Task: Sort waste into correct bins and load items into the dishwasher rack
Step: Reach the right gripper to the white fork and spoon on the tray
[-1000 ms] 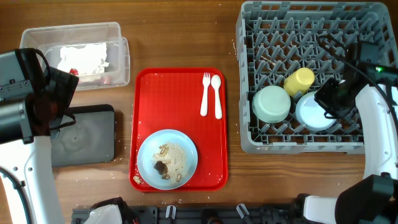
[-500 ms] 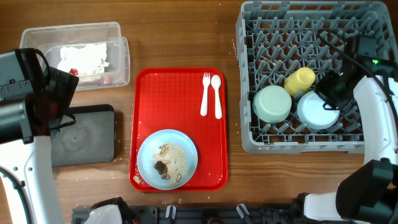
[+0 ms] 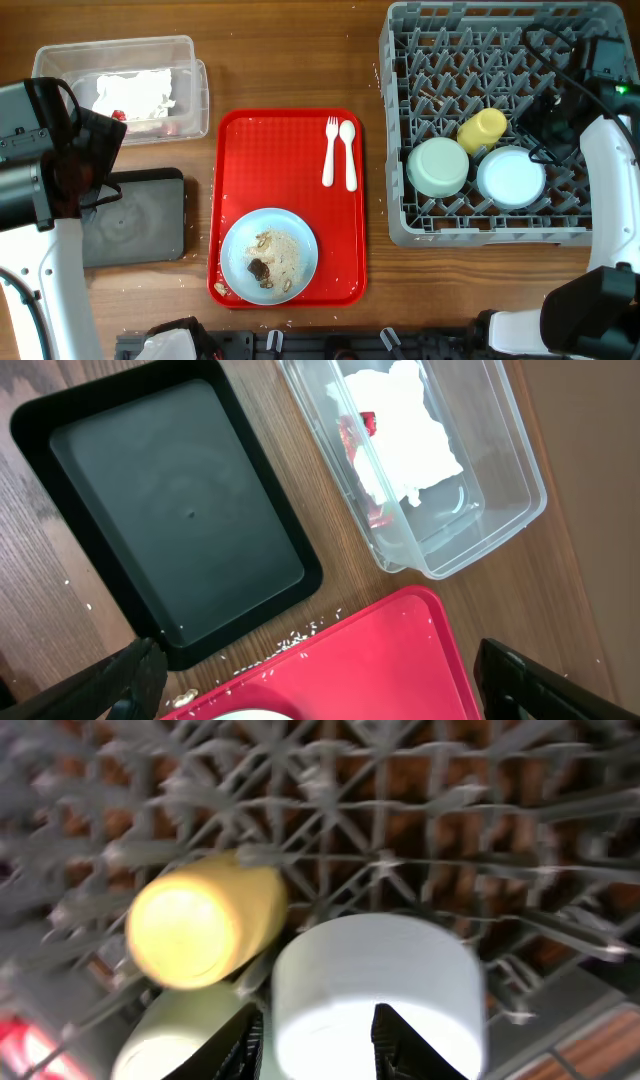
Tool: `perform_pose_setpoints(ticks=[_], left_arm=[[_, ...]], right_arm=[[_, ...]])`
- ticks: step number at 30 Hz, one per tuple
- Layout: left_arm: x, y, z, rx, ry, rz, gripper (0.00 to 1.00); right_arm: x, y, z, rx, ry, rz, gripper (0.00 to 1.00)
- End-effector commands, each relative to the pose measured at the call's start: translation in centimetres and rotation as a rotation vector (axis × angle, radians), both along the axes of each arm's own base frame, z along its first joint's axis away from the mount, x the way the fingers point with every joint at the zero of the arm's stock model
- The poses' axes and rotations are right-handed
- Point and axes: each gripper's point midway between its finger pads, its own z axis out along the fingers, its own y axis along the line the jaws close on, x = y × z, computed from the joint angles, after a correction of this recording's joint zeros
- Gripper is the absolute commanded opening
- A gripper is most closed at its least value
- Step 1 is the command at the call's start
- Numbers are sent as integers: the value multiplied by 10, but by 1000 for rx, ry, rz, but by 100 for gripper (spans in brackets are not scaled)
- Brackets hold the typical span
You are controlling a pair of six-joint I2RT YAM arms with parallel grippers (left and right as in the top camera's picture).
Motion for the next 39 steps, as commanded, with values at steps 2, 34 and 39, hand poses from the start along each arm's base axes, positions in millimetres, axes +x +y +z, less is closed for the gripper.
perform_pose_setpoints(ticks=[2, 34, 39], left_arm=[[-2, 3, 3, 6, -10, 26, 100], [-2, 3, 3, 6, -10, 26, 100], [-2, 3, 3, 6, -10, 25, 100]], right_arm=[[12, 78, 33, 267, -165, 398, 37], [26, 338, -78, 77, -79, 692, 50], [31, 342, -134, 60, 0, 692, 47]])
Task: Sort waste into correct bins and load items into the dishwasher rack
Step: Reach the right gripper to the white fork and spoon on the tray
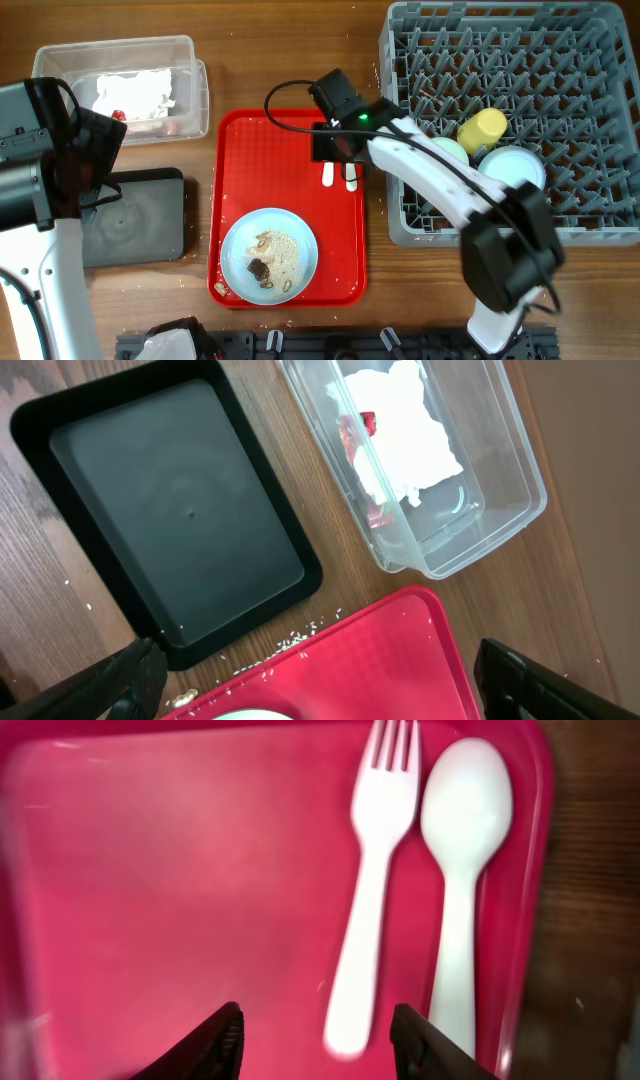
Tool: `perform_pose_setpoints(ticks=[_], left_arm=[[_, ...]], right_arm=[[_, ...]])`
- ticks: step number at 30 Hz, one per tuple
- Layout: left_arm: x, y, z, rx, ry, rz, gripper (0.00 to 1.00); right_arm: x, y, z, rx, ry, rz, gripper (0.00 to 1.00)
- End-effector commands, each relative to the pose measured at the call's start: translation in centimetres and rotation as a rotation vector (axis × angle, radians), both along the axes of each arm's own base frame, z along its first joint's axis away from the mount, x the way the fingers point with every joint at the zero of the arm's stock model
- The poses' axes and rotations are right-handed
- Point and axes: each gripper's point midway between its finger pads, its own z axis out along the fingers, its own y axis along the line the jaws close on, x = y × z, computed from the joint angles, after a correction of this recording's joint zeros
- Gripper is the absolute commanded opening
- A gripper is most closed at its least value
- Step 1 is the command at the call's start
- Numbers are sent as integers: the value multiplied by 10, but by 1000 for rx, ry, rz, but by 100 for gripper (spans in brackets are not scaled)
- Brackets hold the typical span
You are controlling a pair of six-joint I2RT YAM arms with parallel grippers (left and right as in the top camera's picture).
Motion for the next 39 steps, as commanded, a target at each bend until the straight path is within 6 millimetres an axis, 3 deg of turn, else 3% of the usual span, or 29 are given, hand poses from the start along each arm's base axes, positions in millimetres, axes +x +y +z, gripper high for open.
perform_pose_setpoints(ticks=[1, 10, 13, 16, 22, 27, 33, 39], left_arm=[[-2, 3, 3, 6, -10, 25, 100], [-2, 3, 3, 6, -10, 25, 100], [-2, 3, 3, 6, -10, 25, 100], [-2, 3, 3, 6, -10, 25, 100], [-2, 3, 3, 6, -10, 25, 100], [-2, 3, 3, 6, -10, 25, 100], [-2, 3, 3, 6, -10, 25, 100], [-2, 3, 3, 6, -10, 25, 100]], right_arm=[[8, 0, -36, -37, 32, -47, 46], [9, 0, -66, -68, 58, -49, 40], [6, -2, -79, -84, 80, -48, 32], [3, -2, -81, -95, 88, -46, 16], [3, 0, -77, -95, 84, -47, 12], [11, -7, -60, -121, 73, -82, 7], [19, -2, -35, -111, 45, -51, 7], [20, 0, -31, -104, 40, -34, 13]])
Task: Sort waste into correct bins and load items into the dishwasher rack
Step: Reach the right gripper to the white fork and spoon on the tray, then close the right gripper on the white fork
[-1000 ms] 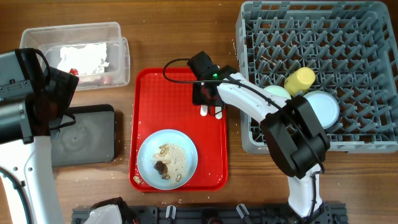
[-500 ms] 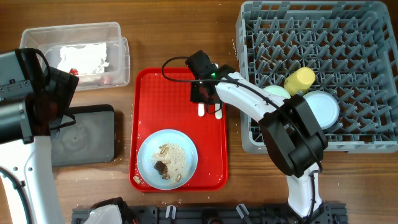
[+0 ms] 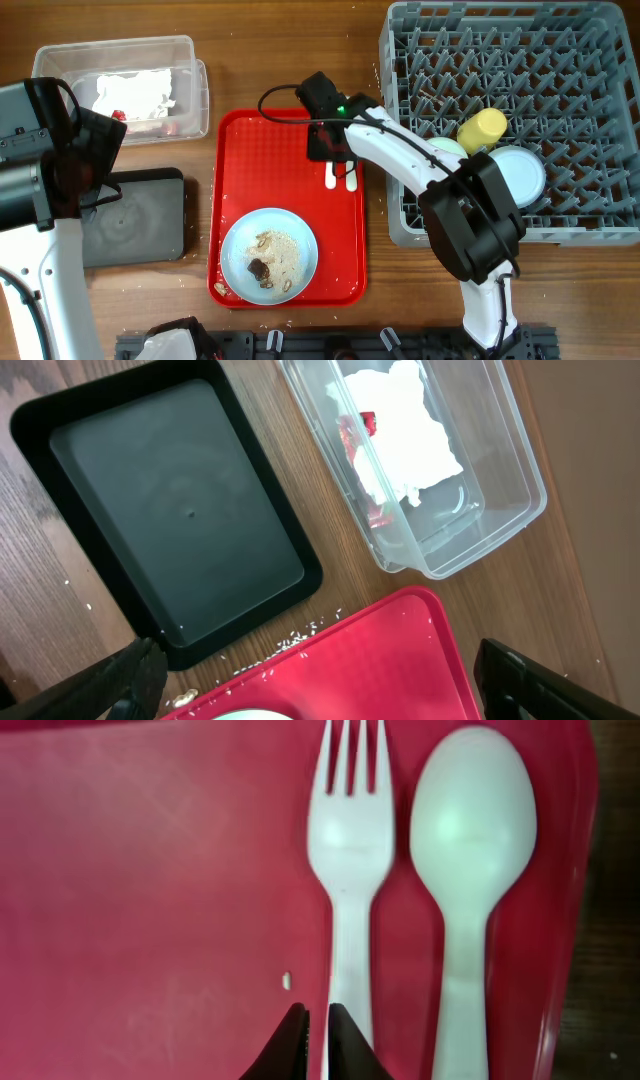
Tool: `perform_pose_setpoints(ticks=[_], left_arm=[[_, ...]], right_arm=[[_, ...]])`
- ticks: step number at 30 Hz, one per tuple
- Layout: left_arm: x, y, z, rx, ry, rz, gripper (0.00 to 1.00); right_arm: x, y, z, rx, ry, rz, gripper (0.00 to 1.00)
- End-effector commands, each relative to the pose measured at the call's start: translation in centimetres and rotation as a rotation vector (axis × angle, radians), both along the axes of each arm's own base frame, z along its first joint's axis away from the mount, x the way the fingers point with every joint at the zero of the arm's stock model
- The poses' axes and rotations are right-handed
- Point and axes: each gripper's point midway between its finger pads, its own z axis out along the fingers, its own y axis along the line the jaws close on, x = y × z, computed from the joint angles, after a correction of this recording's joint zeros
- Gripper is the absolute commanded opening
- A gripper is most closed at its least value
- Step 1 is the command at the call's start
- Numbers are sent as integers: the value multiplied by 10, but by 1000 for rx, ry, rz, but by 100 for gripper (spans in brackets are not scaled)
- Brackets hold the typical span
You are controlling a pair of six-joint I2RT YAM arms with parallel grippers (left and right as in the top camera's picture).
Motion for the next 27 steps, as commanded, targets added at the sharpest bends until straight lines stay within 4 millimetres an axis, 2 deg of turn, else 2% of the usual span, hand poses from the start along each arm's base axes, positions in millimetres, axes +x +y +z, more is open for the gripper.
perform_pose_setpoints(ticks=[1, 3, 6, 11, 14, 18, 27], left_arm=[[-2, 3, 3, 6, -10, 25, 100], [-2, 3, 3, 6, -10, 25, 100], [-2, 3, 3, 6, -10, 25, 100], [-2, 3, 3, 6, -10, 25, 100], [-2, 3, 3, 6, -10, 25, 100], [-2, 3, 3, 6, -10, 25, 100], [-2, 3, 3, 6, -10, 25, 100]], right_arm=[[7, 0, 4, -11, -22, 10, 23], [8, 0, 2, -13, -23, 11, 37], [11, -5, -2, -42, -35, 2, 46], [23, -19, -5, -128, -95, -20, 47], [31, -15, -2, -134, -135, 57, 46], [34, -13, -2, -131, -152, 65, 42], [30, -13, -28, -141, -103, 46, 39]])
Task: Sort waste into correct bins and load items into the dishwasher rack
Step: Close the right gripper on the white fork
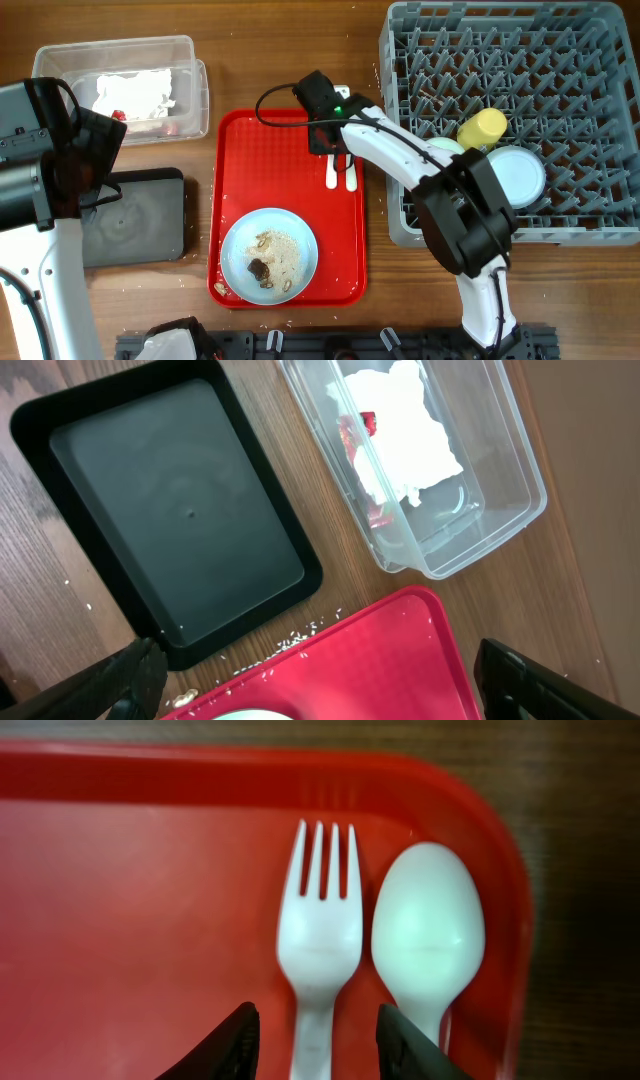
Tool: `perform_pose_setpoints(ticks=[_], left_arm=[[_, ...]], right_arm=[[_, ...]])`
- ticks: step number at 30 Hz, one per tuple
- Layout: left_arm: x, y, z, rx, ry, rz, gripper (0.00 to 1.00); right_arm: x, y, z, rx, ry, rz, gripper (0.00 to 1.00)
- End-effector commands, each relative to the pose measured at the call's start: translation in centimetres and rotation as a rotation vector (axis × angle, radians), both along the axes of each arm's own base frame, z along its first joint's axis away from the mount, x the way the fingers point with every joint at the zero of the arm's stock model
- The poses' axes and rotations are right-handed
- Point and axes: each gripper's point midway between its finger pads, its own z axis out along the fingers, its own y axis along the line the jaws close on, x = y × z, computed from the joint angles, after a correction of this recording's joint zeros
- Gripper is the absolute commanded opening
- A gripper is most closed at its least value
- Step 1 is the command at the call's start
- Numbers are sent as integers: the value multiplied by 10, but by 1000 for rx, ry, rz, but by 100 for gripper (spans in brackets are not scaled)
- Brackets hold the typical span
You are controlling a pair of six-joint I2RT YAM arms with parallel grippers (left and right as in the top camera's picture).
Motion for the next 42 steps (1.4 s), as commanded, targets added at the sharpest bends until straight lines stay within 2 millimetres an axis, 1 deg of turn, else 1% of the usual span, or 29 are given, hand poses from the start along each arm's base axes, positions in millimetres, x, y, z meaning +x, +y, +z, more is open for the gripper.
perform_pose_setpoints(ticks=[1, 5, 9, 11, 13, 14, 16, 18, 19, 23, 25, 27, 28, 29, 30, 31, 32, 34, 38, 42], left_arm=[[-2, 3, 3, 6, -10, 25, 100], [-2, 3, 3, 6, -10, 25, 100], [-2, 3, 3, 6, -10, 25, 100], [-2, 3, 3, 6, -10, 25, 100], [-2, 3, 3, 6, -10, 25, 100], [-2, 3, 3, 6, -10, 25, 100], [-2, 3, 3, 6, -10, 25, 100], [-2, 3, 3, 6, -10, 25, 100], [-2, 3, 3, 6, -10, 25, 100], [-2, 3, 3, 6, -10, 25, 100], [-2, 3, 3, 6, -10, 25, 100], [-2, 3, 3, 6, -10, 25, 100], [-2, 3, 3, 6, -10, 25, 100], [-2, 3, 3, 6, -10, 25, 100], [-2, 3, 3, 6, -10, 25, 100], [-2, 3, 3, 6, -10, 25, 100], [-2, 3, 3, 6, -10, 25, 100], [-2, 3, 3, 6, -10, 25, 100], [-2, 3, 3, 6, -10, 25, 100], [-2, 3, 3, 6, -10, 25, 100]], right_arm=[[2, -1, -17, -22, 14, -19, 39], [-1, 0, -24, -37, 21, -14, 34], [-1, 0, -24, -35, 21, -29, 22], [-1, 0, -24, -36, 23, -29, 17], [-3, 1, -23, -29, 33, -31, 13], [-4, 2, -21, -20, 40, -40, 9], [-2, 5, -13, -2, 46, -46, 5], [3, 6, 0, 14, 34, -51, 4], [6, 6, 9, 23, 21, -53, 4], [22, -3, 60, 72, -55, -59, 5], [30, -15, 89, 91, -102, -61, 5], [35, -25, 114, 127, -137, -50, 6], [36, -27, 124, 153, -145, -41, 8], [36, -28, 130, 180, -145, -40, 16], [35, -29, 134, 199, -139, -34, 22], [34, -28, 134, 208, -130, -20, 26], [33, -27, 133, 208, -126, -9, 28], [29, -25, 122, 199, -107, -3, 30], [22, -9, 94, 175, -66, 28, 31], [16, 13, 57, 144, -24, 67, 31]])
